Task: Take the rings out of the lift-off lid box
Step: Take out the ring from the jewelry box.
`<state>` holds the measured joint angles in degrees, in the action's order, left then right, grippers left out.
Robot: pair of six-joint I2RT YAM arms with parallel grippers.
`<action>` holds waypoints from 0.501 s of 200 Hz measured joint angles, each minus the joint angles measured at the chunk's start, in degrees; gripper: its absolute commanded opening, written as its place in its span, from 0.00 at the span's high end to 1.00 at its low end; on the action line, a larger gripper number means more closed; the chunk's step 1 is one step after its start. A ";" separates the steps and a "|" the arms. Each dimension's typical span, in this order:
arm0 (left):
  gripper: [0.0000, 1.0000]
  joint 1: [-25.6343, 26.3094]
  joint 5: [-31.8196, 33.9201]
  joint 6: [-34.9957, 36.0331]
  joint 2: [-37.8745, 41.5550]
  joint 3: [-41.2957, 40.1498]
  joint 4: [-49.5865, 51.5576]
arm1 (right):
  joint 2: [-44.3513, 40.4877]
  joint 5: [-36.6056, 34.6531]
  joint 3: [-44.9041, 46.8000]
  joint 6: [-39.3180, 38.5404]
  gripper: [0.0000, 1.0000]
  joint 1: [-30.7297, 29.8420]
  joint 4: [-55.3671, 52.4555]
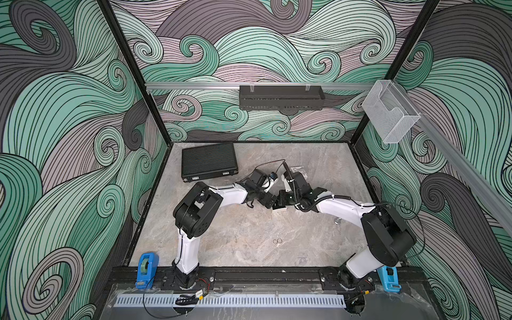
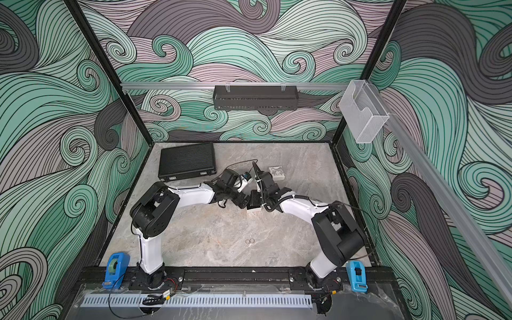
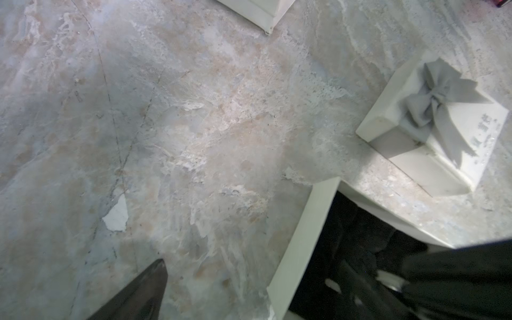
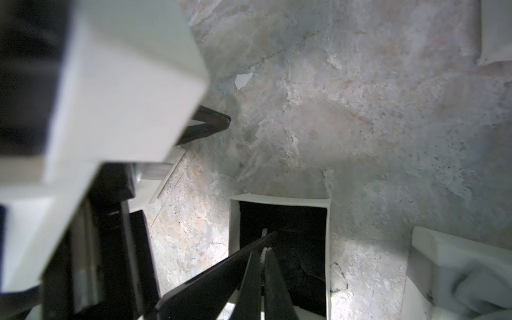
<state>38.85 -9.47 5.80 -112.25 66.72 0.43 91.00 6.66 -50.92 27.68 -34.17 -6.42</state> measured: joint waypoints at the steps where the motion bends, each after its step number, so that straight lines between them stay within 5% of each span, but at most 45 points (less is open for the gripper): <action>1: 0.03 0.00 0.00 0.00 0.00 0.00 0.00 | -0.02 0.00 0.02 0.00 1.00 0.00 0.00; 52: 0.03 0.00 -0.02 0.02 0.02 0.00 0.31 | -2.99 1.27 2.93 0.35 1.00 0.72 0.81; 100: 0.02 0.00 -0.11 0.26 6.62 -1.44 2.60 | -21.66 3.82 12.37 0.24 1.00 0.76 -4.98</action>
<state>38.85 -9.58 6.07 -105.62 65.28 3.03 69.34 10.48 -38.54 27.92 -33.41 -11.40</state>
